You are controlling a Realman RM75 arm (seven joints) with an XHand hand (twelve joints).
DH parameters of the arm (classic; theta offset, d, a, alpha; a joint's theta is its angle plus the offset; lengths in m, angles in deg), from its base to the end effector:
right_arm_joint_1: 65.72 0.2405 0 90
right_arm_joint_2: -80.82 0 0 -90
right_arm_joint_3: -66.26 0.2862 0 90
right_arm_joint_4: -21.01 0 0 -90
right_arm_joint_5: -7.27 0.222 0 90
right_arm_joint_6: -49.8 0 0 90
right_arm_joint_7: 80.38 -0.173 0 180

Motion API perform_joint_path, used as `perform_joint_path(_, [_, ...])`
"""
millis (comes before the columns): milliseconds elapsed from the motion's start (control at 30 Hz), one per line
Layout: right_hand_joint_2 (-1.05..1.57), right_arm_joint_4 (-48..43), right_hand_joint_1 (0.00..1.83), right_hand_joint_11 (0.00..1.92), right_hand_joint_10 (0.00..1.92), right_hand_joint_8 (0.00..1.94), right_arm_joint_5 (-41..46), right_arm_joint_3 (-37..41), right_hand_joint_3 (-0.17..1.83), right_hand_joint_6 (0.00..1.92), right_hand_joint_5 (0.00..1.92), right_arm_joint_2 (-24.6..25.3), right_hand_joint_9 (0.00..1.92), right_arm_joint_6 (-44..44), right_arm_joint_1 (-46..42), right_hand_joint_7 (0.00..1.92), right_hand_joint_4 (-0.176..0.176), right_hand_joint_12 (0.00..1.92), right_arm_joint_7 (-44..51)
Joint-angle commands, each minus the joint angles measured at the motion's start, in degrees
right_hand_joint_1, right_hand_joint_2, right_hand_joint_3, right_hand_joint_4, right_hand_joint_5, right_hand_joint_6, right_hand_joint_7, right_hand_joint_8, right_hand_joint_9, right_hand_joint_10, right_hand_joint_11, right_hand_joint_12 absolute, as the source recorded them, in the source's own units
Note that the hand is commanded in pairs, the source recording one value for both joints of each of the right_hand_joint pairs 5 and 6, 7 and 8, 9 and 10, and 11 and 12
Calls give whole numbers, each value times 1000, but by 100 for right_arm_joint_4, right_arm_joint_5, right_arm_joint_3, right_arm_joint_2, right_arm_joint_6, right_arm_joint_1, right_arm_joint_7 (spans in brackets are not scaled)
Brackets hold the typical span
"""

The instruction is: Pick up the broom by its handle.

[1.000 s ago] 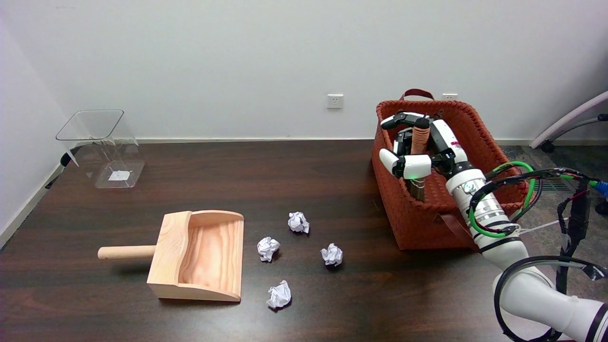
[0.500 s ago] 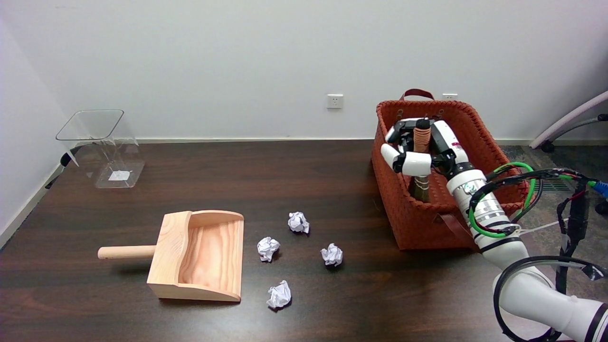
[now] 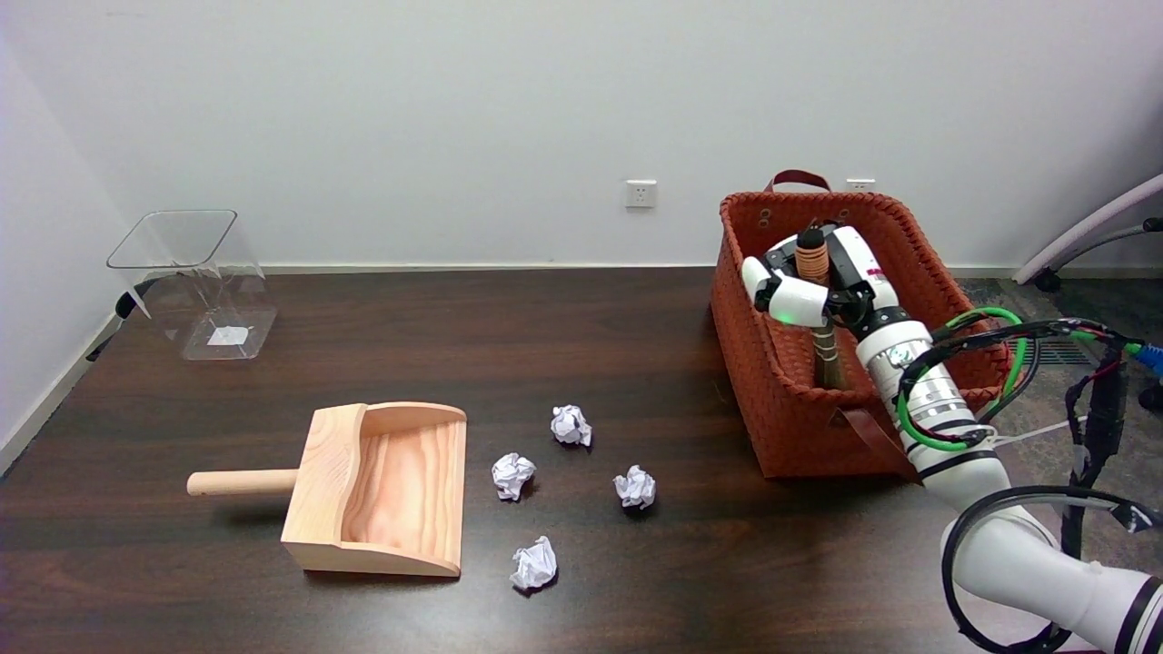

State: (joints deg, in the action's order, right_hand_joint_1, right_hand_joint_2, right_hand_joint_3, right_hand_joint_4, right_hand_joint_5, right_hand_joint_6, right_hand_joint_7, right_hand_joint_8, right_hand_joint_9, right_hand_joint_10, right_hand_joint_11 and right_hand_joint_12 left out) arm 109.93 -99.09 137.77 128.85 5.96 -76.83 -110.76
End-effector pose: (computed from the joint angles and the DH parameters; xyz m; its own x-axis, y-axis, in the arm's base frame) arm -0.2602 -0.3218 0.4129 0.4329 0.2590 0.8634 -0.8736 -0.1154 0.4727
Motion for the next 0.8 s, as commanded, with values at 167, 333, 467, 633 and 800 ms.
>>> perform_joint_path(167, [692, 53, 1019, 1594, 1756, 1864, 151, 28, 1004, 1920, 1920, 2, 1756, -183, 118, 1864, 0, 1594, 0])
perform_joint_path(333, [673, 249, 1005, 1618, 1784, 1914, 252, 147, 1025, 1920, 1920, -6, 1784, -137, 182, 1914, 0, 1618, 0])
perform_joint_path(467, [670, 493, 1001, 1629, 1800, 1920, 252, 348, 1026, 1920, 1920, -14, 1800, 39, 245, 1920, 0, 1629, 17])
perform_joint_path(633, [672, 787, 1001, 1635, 1808, 1920, 269, 606, 1028, 1920, 1920, -39, 1808, 282, 368, 1920, 0, 1635, 48])
perform_joint_path(800, [680, 1066, 998, 1639, 1817, 1920, 545, 886, 1036, 1920, 1920, -79, 1817, 650, 567, 1920, 0, 1639, 56])
